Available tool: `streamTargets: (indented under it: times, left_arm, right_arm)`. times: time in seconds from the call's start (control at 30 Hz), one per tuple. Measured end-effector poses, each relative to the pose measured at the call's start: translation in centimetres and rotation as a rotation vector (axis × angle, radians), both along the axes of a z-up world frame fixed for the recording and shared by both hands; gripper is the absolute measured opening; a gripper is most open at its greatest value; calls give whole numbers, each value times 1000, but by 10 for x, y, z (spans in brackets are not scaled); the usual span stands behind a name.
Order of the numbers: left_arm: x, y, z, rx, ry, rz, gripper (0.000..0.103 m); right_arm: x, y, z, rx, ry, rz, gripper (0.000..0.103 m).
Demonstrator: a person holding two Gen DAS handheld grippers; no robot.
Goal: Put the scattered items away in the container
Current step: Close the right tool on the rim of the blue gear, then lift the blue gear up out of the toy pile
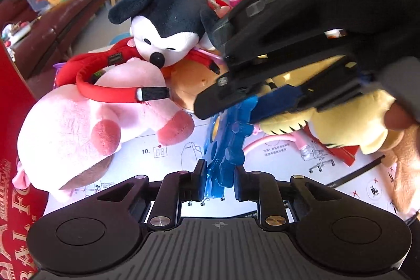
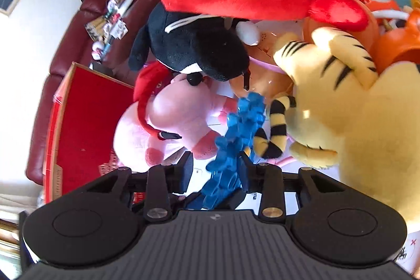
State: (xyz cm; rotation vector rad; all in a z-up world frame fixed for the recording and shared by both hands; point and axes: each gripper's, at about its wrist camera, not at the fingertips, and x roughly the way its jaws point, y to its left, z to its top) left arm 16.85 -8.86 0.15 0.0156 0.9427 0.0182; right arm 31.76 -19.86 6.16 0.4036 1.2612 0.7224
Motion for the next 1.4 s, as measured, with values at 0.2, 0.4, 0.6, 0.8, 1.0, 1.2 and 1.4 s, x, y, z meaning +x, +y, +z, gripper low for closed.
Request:
streamTargets:
  times: [0.2,0.4,0.6,0.8,1.0,1.2,1.4]
  left_arm:
    - [1,7,-3,0,6,36,26]
    - [12,14,-12,3,42,94,43]
    - [10,3,-14,38,39,38,24]
    - [10,1,-6,9,53,8,17]
    - [18,-1,-6,23,85,23,25]
    - [26,2,-12,71,124,59,43]
    - [26,2,-16,91,135,51,27]
  right_arm:
    - [3,17,-3,-103,-65,18,38]
    - [0,12,-9,-112,-59,-3,27]
    - [-1,8,-9,-87,-35,-4,23]
    - [4,5,-3,-44,-15,-22,30]
    - [4,1,-3,-69,-31,-39,25]
    - [0,2,-6,-90,-50,-33,23]
    - [-1,2,-8,-67,-37,-35,24]
